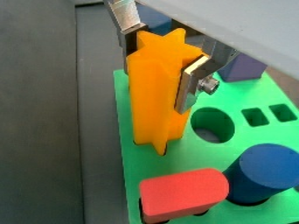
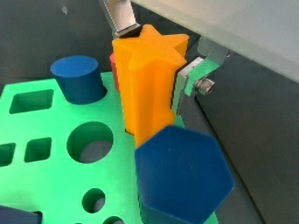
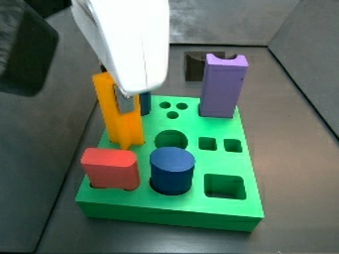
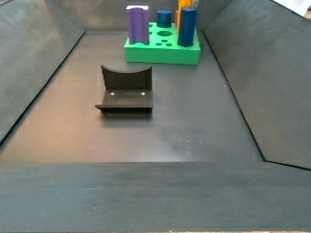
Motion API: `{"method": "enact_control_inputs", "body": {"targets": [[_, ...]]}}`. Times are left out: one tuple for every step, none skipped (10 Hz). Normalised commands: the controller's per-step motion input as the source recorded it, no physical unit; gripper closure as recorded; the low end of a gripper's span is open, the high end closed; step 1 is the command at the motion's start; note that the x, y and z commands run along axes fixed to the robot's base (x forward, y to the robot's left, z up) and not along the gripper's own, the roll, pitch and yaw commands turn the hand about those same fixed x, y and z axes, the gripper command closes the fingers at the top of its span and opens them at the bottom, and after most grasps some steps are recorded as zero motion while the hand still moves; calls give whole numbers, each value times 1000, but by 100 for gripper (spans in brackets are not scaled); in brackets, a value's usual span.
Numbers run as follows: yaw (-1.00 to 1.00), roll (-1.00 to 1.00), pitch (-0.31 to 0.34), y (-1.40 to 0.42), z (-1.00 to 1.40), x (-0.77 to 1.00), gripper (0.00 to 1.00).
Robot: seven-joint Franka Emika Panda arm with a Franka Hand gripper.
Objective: Pick up the star object. Move up. Move to above the board. Insert the star object.
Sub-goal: Insert the star object.
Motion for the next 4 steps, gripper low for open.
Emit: {"method": "enact_control_inputs", "body": {"targets": [[-34,0,366,-257,-489,600,100],[0,0,79,0,-446,40,100],[0,0,-39,0,0,-14,100],[0,7,0,0,0,0,100]]}}
